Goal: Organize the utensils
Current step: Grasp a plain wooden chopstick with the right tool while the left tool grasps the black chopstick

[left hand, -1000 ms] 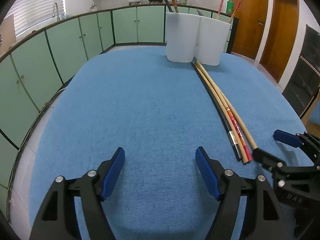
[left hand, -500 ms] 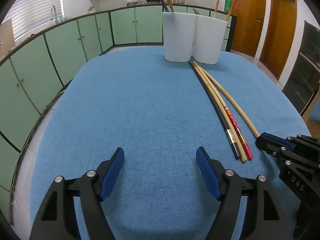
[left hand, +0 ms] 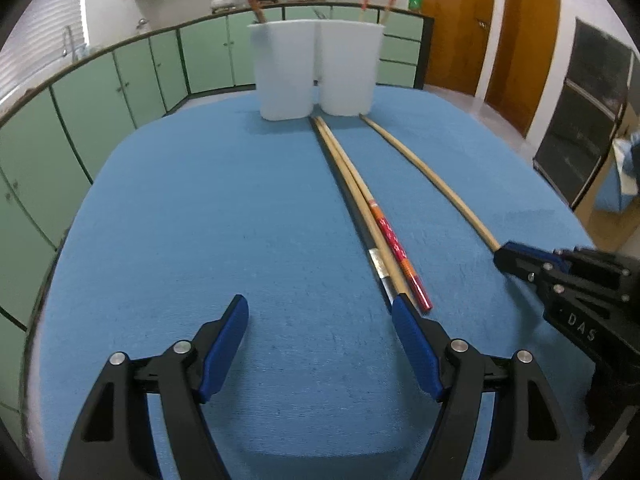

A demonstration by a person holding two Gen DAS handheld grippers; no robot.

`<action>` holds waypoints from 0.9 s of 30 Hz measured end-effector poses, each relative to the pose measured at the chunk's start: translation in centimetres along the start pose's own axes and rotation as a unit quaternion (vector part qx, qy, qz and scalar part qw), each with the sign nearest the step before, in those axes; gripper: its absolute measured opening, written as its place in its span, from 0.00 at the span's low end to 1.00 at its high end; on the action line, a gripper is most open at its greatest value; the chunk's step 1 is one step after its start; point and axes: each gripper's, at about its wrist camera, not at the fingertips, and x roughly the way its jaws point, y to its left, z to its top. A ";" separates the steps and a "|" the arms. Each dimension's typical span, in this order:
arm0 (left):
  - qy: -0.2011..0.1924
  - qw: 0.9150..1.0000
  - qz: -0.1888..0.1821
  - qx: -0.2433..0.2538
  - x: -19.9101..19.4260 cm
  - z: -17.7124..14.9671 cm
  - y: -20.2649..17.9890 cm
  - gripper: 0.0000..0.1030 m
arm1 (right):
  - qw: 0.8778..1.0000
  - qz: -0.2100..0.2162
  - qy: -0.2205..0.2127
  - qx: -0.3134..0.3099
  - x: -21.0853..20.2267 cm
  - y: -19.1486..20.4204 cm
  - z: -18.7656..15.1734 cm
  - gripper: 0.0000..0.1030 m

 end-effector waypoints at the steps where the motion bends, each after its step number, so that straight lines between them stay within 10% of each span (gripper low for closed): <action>1: 0.004 1.000 0.002 0.004 0.2 -0.1 -0.3 0.71 | 1.000 0.001 0.000 0.001 0.0 0.0 0.0 0.06; 17: 0.008 1.000 -0.003 -0.001 1.0 0.7 -1.0 0.68 | 1.000 0.017 0.000 0.013 0.0 -0.6 0.0 0.07; 27: -0.002 1.000 -0.003 0.004 1.0 0.9 -2.4 0.08 | 1.000 0.015 0.000 0.010 0.0 -0.5 0.0 0.07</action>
